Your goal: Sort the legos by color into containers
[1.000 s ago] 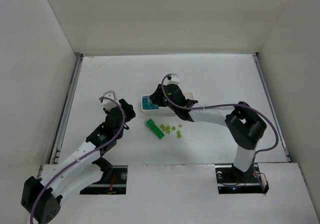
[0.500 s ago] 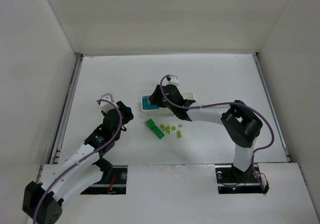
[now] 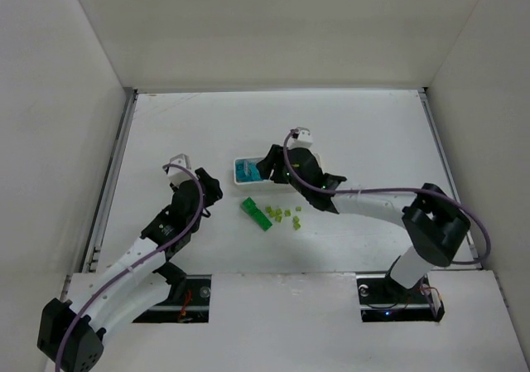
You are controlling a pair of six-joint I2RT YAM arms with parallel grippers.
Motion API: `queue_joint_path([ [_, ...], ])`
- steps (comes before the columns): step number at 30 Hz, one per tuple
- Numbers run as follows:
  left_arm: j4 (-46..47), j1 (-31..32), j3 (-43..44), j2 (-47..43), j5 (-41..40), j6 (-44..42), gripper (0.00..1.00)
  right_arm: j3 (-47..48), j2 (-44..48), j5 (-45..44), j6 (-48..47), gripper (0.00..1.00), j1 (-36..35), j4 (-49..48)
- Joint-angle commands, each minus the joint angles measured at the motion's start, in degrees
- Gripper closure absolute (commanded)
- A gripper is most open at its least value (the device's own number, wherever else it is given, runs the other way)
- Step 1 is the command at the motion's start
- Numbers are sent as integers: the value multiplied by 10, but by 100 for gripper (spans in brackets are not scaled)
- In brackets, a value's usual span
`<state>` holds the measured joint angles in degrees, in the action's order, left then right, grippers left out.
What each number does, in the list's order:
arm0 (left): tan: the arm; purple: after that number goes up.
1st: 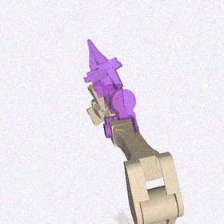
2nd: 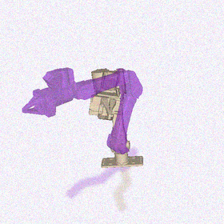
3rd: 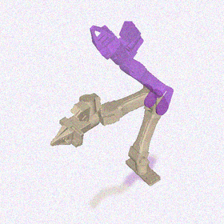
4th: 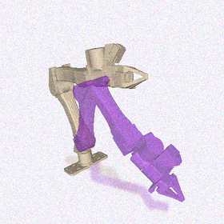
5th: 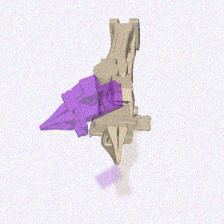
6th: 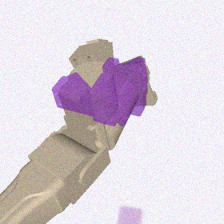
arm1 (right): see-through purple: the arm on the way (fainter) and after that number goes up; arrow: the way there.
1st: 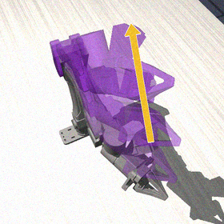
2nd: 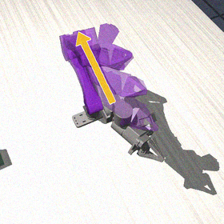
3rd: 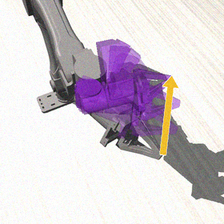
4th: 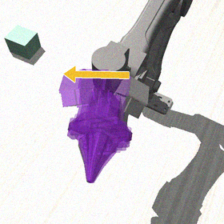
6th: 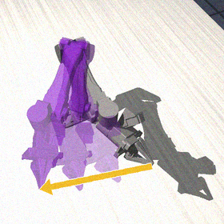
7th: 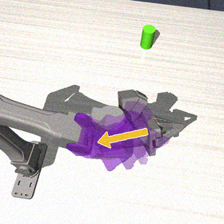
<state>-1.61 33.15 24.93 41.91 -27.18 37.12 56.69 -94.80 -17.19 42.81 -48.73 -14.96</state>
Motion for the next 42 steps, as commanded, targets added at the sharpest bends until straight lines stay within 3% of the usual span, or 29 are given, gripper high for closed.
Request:
queue_joint_path([
  [1,7,-8,30,-3,12,2,54,-35,66,-7,-54,34,-41,-11],
  [7,-9,-28,48,1,55,29,54,-44,68,43,-161,23,-141,69],
  [13,-18,-47,45,-17,71,39,54,11,-5,-53,-207,18,-185,116],
  [18,-38,-60,47,-39,74,36,54,21,-22,-108,-216,18,-185,109],
  [27,-44,-84,39,-46,92,38,54,72,-86,-61,-241,23,-172,105],
  [37,-46,-111,35,-62,118,41,54,96,-116,-84,-245,25,-159,109],
  [42,-45,-121,30,-63,129,44,54,104,-132,-65,-241,35,-154,109],
])
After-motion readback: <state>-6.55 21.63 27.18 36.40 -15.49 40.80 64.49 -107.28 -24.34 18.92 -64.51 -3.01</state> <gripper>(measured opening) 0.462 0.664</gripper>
